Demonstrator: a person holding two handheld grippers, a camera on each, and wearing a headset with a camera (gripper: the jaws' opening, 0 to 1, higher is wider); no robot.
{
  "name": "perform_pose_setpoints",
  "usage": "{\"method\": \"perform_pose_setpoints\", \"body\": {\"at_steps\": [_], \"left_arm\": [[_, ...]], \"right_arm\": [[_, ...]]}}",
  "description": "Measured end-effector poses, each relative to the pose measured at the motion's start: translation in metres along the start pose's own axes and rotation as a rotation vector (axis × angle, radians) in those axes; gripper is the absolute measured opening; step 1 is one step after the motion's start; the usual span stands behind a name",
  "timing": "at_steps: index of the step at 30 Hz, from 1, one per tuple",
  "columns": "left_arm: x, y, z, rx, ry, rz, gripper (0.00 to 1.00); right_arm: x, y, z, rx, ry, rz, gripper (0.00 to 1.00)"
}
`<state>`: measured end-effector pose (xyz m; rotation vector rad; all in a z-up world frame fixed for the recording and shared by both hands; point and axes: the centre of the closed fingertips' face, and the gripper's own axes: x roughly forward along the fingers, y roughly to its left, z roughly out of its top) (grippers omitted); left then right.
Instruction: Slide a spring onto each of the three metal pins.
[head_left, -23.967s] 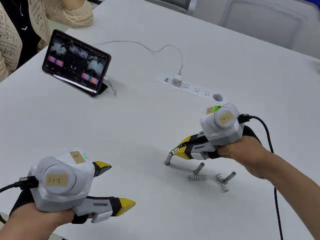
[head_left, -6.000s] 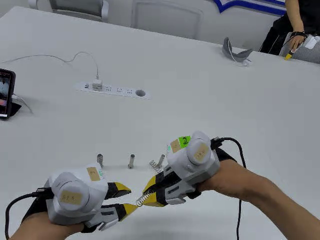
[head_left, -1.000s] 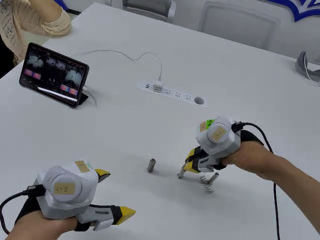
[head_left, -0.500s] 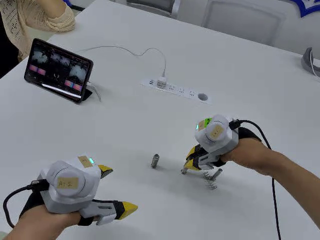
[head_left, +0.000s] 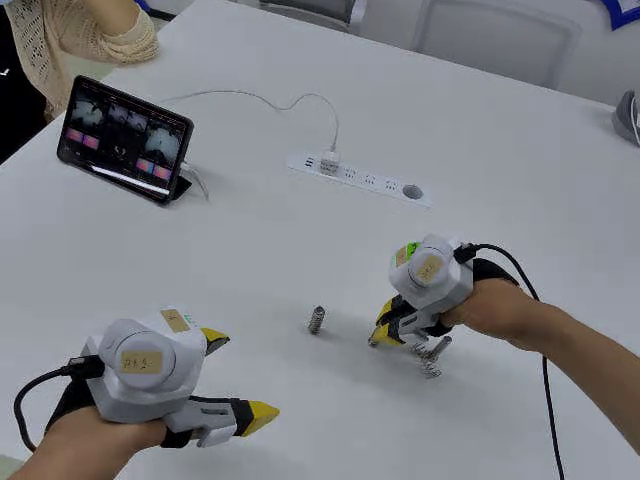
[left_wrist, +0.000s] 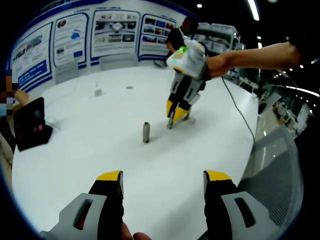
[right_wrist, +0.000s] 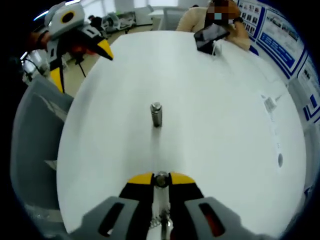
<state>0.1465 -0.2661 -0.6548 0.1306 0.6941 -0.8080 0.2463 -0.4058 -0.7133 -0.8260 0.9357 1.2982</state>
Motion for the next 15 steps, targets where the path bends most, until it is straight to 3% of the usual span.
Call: {"method": "perform_pose_setpoints", "body": {"at_steps": [8,15], "left_arm": [[0.0003,-0.0006,0.0017,0.002,0.0,-0.001,0.66],[0.0007,-0.0022,0.0031,0.01,0.001,-0.005,0.66]], "right_arm": [[0.0052,0.0011,-0.004,0.005,0.013,0.004,0.15],[0.0018,0.0053,-0.0055,0.039,0.003,0.008,0.27]]}}
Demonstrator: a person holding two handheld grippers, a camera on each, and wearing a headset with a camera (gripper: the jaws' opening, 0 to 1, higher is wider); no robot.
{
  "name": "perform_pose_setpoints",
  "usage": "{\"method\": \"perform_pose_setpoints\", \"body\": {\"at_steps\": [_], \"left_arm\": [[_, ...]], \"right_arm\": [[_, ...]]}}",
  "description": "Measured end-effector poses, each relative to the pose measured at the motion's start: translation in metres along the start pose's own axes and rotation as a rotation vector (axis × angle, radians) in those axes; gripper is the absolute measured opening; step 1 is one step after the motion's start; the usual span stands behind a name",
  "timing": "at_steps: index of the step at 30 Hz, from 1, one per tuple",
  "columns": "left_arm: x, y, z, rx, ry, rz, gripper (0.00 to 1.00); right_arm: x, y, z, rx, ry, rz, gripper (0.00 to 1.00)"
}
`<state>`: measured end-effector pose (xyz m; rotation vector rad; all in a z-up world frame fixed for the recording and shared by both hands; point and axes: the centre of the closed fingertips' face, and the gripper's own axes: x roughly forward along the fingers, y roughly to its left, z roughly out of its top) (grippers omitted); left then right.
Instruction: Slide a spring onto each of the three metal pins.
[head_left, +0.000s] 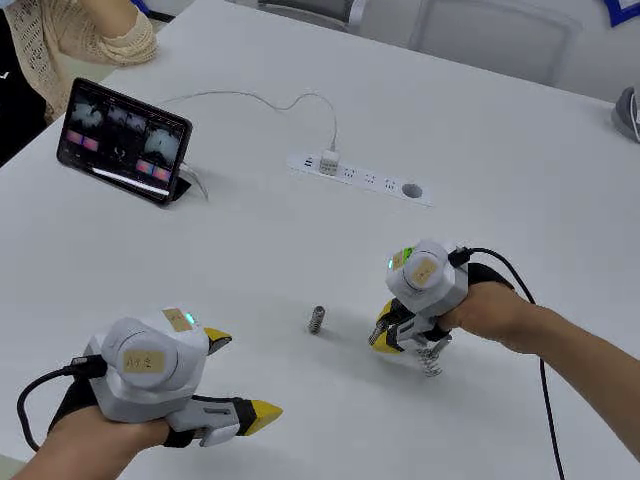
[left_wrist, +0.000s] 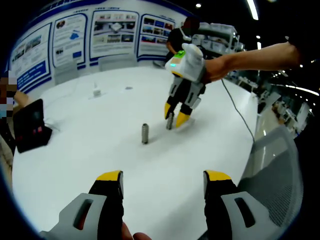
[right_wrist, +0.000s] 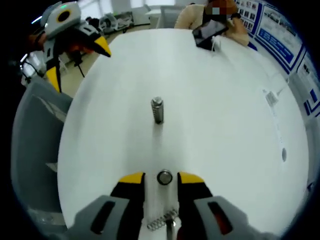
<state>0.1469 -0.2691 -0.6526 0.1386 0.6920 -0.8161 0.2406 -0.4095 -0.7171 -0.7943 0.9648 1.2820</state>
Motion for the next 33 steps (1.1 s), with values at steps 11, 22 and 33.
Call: {"method": "perform_pose_setpoints", "body": {"at_steps": [11,22,33], "left_arm": [[0.0,-0.003,0.007,0.016,-0.006,-0.005,0.67],[0.001,-0.009,0.012,0.028,-0.013,-0.014,0.67],[0.0,-0.015,0.013,0.032,-0.015,-0.023,0.67]], "right_arm": [[-0.016,-0.001,-0.003,0.082,-0.054,-0.036,0.46],[-0.03,0.002,-0.004,0.14,-0.103,-0.058,0.5],[-0.049,-0.001,0.005,0.291,-0.266,-0.11,0.51]]}}
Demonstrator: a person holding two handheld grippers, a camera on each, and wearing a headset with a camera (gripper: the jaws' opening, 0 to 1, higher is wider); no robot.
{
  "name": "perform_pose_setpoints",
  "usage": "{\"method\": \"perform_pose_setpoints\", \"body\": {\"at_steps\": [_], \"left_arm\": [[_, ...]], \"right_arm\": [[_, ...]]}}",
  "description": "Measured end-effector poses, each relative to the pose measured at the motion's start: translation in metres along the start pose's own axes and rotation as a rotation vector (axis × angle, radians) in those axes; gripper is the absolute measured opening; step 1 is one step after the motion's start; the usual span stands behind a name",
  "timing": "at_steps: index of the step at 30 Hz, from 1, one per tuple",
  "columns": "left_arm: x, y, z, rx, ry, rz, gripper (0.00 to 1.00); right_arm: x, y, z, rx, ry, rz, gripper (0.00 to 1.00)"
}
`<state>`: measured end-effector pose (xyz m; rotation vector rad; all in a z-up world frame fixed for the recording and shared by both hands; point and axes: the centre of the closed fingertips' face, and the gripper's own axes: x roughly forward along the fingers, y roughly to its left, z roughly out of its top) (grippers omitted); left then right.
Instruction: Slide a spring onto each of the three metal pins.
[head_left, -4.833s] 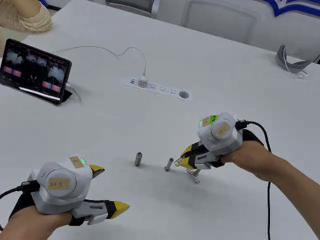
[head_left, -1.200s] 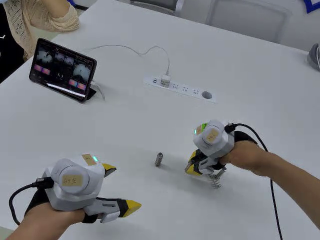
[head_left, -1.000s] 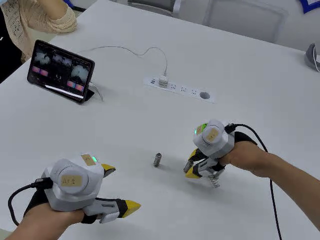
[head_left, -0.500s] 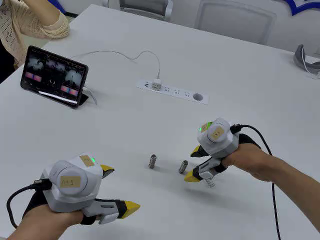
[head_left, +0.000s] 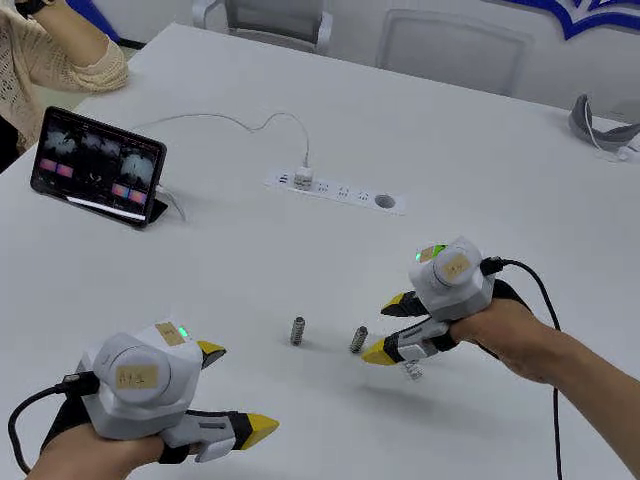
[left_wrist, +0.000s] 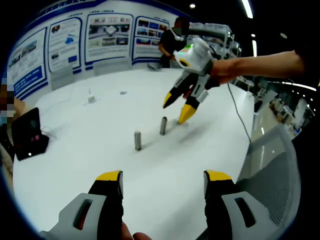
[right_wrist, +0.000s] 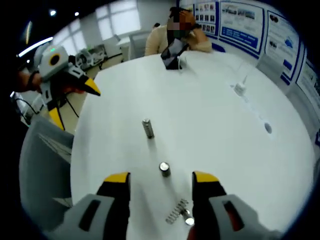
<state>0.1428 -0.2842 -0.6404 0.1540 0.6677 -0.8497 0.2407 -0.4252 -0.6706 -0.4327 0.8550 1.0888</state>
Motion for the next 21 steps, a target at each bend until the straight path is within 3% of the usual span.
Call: {"method": "perform_pose_setpoints", "body": {"at_steps": [6,12,21], "left_arm": [[0.001,-0.004,0.002,0.002,-0.004,-0.009,0.67],[0.002,-0.008,0.007,0.008,-0.009,-0.018,0.67],[0.005,-0.014,0.01,0.023,-0.008,-0.03,0.67]], "right_arm": [[-0.008,-0.003,0.0,0.064,-0.063,-0.052,0.52],[-0.02,-0.005,0.005,0.187,-0.175,-0.079,0.53],[-0.034,-0.007,-0.002,0.243,-0.227,-0.113,0.53]]}}
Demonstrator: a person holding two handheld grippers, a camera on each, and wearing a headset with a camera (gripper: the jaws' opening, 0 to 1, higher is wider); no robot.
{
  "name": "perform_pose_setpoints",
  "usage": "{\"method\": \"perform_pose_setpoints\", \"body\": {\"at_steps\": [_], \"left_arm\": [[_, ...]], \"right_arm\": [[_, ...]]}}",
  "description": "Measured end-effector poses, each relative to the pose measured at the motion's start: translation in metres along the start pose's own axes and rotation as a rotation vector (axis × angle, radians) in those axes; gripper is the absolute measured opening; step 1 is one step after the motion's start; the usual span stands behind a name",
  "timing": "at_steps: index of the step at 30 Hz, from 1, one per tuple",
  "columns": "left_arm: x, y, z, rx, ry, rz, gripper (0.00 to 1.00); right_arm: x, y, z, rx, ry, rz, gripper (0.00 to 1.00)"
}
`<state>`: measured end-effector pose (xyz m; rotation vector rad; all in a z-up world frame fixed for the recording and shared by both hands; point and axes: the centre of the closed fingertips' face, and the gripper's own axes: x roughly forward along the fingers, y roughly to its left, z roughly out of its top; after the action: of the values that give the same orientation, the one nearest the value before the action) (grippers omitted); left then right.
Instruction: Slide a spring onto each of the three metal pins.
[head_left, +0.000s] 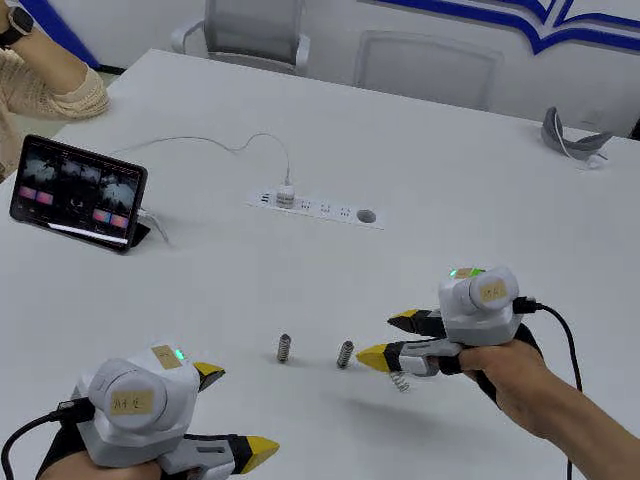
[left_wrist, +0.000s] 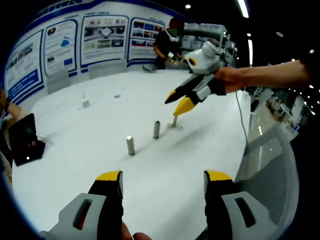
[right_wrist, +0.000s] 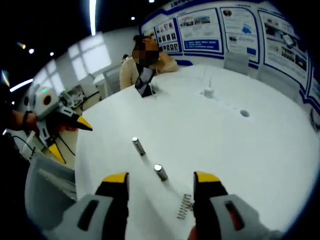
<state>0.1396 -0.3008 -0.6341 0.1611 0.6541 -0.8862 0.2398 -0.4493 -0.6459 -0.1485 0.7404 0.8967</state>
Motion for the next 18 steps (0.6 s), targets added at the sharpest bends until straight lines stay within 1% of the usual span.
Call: {"method": "perform_pose_setpoints", "body": {"at_steps": [5,10,18], "left_arm": [[0.003,-0.003,-0.001,0.007,0.004,-0.008,0.67],[0.006,-0.006,0.001,0.014,0.005,-0.016,0.67],[0.013,-0.01,0.006,0.025,0.006,-0.031,0.67]], "right_arm": [[-0.01,-0.003,-0.003,0.018,-0.021,-0.019,0.54],[-0.021,-0.003,-0.007,0.038,-0.041,-0.04,0.56],[-0.036,-0.003,-0.024,0.078,-0.055,-0.071,0.6]]}}
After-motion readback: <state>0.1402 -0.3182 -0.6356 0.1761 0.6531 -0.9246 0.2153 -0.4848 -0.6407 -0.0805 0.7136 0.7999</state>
